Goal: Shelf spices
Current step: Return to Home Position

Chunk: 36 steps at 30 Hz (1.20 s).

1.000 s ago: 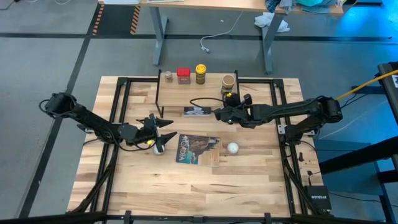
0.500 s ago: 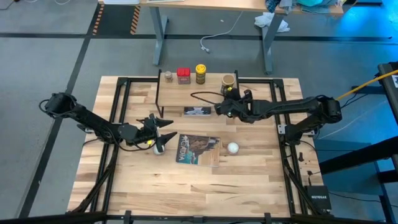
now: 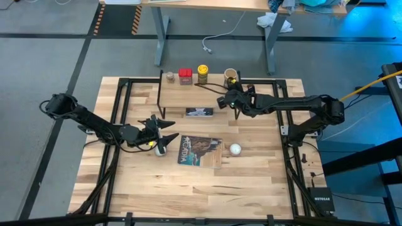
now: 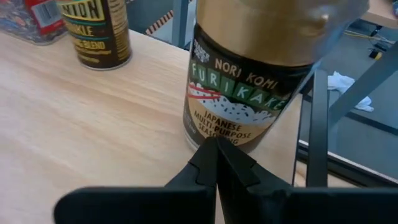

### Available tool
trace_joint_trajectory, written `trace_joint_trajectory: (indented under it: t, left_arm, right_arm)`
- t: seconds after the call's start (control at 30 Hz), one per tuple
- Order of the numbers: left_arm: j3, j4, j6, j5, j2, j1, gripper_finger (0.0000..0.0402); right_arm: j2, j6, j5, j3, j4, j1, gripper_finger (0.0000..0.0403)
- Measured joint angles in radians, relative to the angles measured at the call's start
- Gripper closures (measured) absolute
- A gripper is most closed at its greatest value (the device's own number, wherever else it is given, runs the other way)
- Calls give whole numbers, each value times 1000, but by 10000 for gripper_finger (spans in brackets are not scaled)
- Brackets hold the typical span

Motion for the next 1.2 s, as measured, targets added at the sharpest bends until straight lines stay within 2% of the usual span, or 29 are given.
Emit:
trace_joint_trajectory:
  t: [0.23,0.63,0.77,0.87,1.0,1.13,1.2]
  left_arm:
    - [0,-5,1,0,0,0,108]
    - [0,-9,3,0,0,0,108]
    - [0,-10,3,0,0,0,108]
    - [0,-10,3,0,0,0,108]
    - [0,-12,3,0,0,3,108]
    - [0,-13,3,0,0,3,108]
    - [0,-13,3,0,0,4,108]
  right_arm:
    - [0,-37,-30,0,56,-36,398]
    - [0,-66,-36,0,55,-53,398]
    - [0,-67,-92,0,77,-50,398]
    - [0,-68,-158,0,148,-28,398]
    - [0,-156,-257,0,360,6,398]
    - [0,-243,-395,1,598,-7,398]
    - [-1,-265,-428,21,630,-28,398]
